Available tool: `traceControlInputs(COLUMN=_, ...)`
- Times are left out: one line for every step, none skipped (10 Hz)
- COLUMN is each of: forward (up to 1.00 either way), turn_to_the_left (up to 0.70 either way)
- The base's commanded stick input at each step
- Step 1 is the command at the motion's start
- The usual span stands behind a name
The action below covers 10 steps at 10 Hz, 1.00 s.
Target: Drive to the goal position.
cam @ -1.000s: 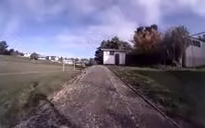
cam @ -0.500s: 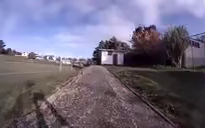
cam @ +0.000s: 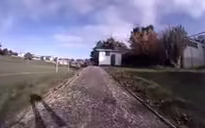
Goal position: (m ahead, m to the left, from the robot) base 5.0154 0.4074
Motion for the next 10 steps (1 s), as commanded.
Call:
traceControlInputs(forward=0.70, turn_to_the_left=-0.14)
traceControlInputs(forward=0.70, turn_to_the_left=-0.14)
traceControlInputs(forward=0.70, turn_to_the_left=-0.14)
traceControlInputs(forward=0.70, turn_to_the_left=-0.14)
traceControlInputs(forward=0.70, turn_to_the_left=-0.14)
traceControlInputs(forward=0.70, turn_to_the_left=-0.14)
traceControlInputs(forward=0.70, turn_to_the_left=-0.14)
traceControlInputs(forward=0.70, turn_to_the_left=-0.14)
traceControlInputs(forward=0.70, turn_to_the_left=-0.14)
traceControlInputs(forward=0.70, turn_to_the_left=-0.14)
